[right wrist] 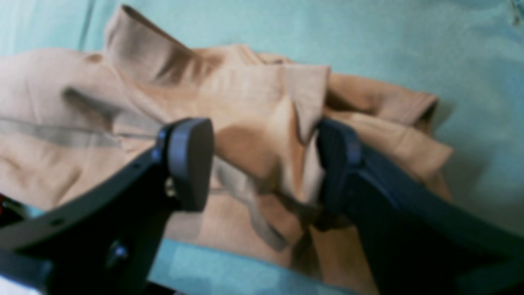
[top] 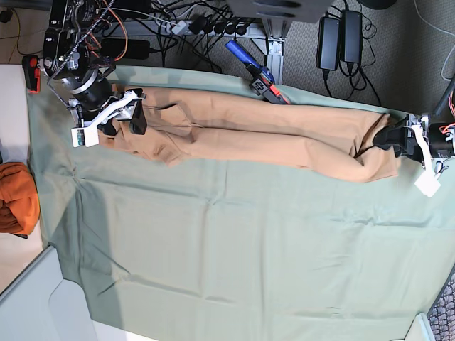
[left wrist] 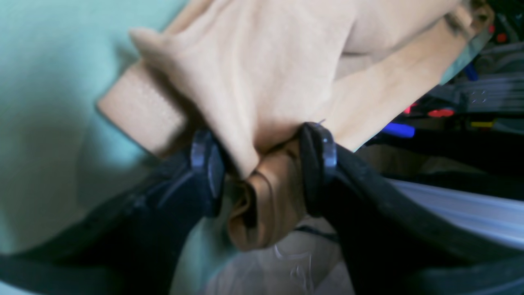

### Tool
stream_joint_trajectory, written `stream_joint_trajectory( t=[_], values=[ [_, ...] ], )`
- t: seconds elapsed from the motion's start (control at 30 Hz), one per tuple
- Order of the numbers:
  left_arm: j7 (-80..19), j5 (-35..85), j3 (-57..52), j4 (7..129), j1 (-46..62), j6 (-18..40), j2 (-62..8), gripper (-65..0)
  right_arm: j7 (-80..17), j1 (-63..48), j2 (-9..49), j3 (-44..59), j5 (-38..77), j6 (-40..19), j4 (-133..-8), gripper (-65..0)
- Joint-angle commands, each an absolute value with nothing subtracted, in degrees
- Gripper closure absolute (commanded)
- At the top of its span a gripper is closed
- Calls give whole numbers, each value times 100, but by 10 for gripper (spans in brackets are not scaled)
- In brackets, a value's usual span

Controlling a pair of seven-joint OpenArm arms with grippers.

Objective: Fold the T-shirt properly

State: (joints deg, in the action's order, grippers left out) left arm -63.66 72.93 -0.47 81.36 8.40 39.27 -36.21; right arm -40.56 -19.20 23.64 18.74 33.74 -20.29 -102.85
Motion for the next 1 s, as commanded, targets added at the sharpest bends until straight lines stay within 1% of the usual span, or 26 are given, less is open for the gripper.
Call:
stream_joint_trajectory(
  t=[0.0,0.13,0.17,0.23,0.5,0.73,0.97],
  values=[
    [-6226,7428,-89,8202,777,4000,-3688,-231,-3946,-1890,2438,1929,3474,-2552,-10379,-396],
    [-5848,7059,-89,8202,744,4000,-3548,-31,-3946,-1892,2438,1929,3474,-2552,-10379,-396],
    [-5706,6923,-89,8202,742,4000,-3522,0,-3946,-1892,2438,1929,3474,-2552,-10379,-396],
    [-5542,6720,-89,8202,738,4000,-3476,0,-3946,-1892,2438,1929,3474,-2552,-10379,-396],
    [-5502,6208,-89,8202,263,4000,-3430,0,-3948,-1887,2438,2053,3520,-2550,-10379,-396],
    [-5030,5596,-89,8156,-290,4000,-3428,0,-3948,-1876,2438,2934,3922,-2552,-10379,-396],
    [-4917,5476,-86,7736,-805,4000,-3430,0,-3951,-1879,2440,3511,4007,-2552,-10379,-396]
  ],
)
